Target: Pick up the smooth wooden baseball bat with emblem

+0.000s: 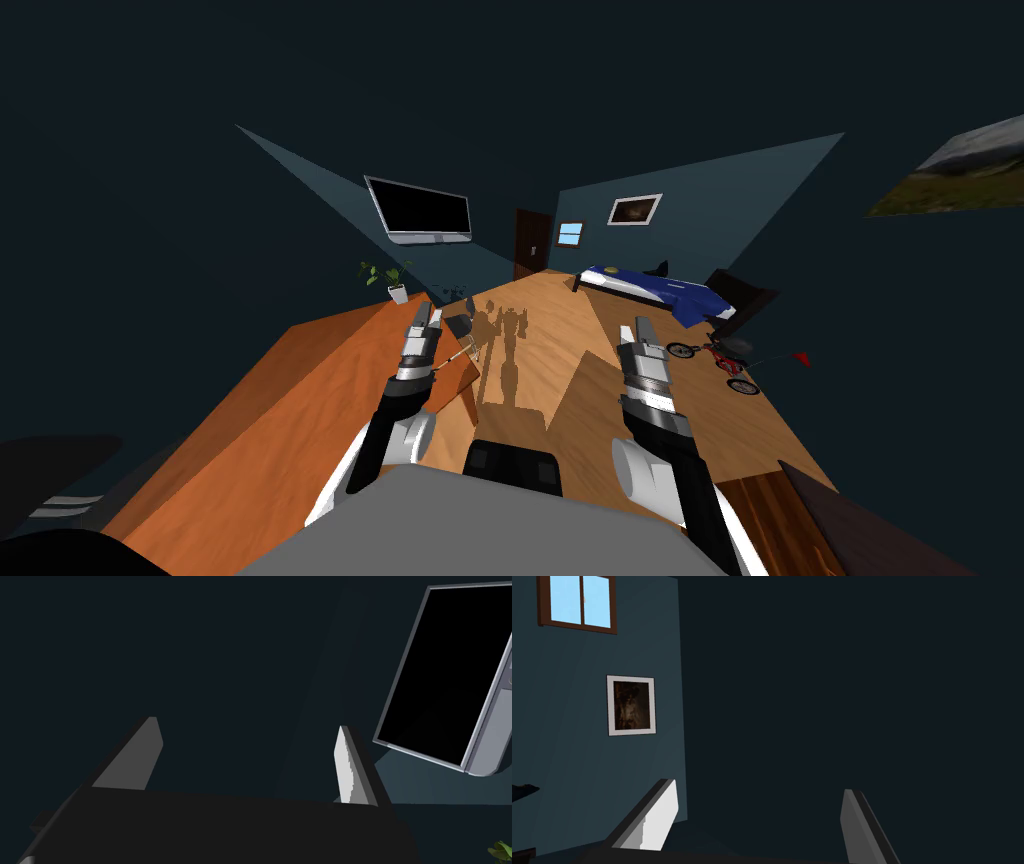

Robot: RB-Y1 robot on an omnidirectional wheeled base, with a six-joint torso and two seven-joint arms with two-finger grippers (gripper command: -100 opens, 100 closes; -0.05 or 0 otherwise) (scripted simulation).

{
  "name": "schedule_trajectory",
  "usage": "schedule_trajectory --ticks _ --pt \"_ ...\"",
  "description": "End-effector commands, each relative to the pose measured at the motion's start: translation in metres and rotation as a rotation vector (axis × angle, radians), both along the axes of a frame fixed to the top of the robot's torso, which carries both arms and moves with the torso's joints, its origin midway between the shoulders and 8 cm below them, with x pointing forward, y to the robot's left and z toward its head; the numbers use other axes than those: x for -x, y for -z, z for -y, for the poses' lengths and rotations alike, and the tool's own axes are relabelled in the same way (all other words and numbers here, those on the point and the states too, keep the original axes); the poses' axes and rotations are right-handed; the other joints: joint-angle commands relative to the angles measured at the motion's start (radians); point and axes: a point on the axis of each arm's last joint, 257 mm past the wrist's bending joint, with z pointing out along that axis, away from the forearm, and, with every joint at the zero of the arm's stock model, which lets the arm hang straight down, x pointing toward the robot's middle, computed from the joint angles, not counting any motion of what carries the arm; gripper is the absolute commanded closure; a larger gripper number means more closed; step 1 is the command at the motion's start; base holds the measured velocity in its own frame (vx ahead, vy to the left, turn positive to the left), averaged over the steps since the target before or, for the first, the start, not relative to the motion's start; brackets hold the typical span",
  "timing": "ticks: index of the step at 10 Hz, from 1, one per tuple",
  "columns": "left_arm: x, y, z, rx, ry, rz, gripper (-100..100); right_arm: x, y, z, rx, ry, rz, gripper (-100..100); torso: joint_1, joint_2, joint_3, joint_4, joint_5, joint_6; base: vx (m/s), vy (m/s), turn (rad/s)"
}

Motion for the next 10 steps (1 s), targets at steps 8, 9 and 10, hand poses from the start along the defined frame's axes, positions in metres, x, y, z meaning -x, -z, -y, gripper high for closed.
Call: schedule_trajectory --ticks 8,9,10 --pt "-0.064 0.091 -0.037 0.087 0.054 -0.294 -100 0.000 0.000 0.000 0.000 0.000 0.000 0 -0.003 -0.002 -0.001 0.000 -0.001 0.000 0.018 -0.046 0.071" --pt "-0.073 0.104 -0.046 0.107 0.059 -0.330 -100 0.000 0.000 0.000 0.000 0.000 0.000 0 -0.003 -0.002 -0.001 0.000 -0.001 0.000 0.019 -0.057 0.141" --pt "-0.075 0.108 -0.046 0.110 0.057 -0.350 -100 0.000 0.000 0.000 0.000 0.000 0.000 0 -0.003 -0.002 -0.001 0.000 -0.001 0.000 0.012 -0.052 0.038"
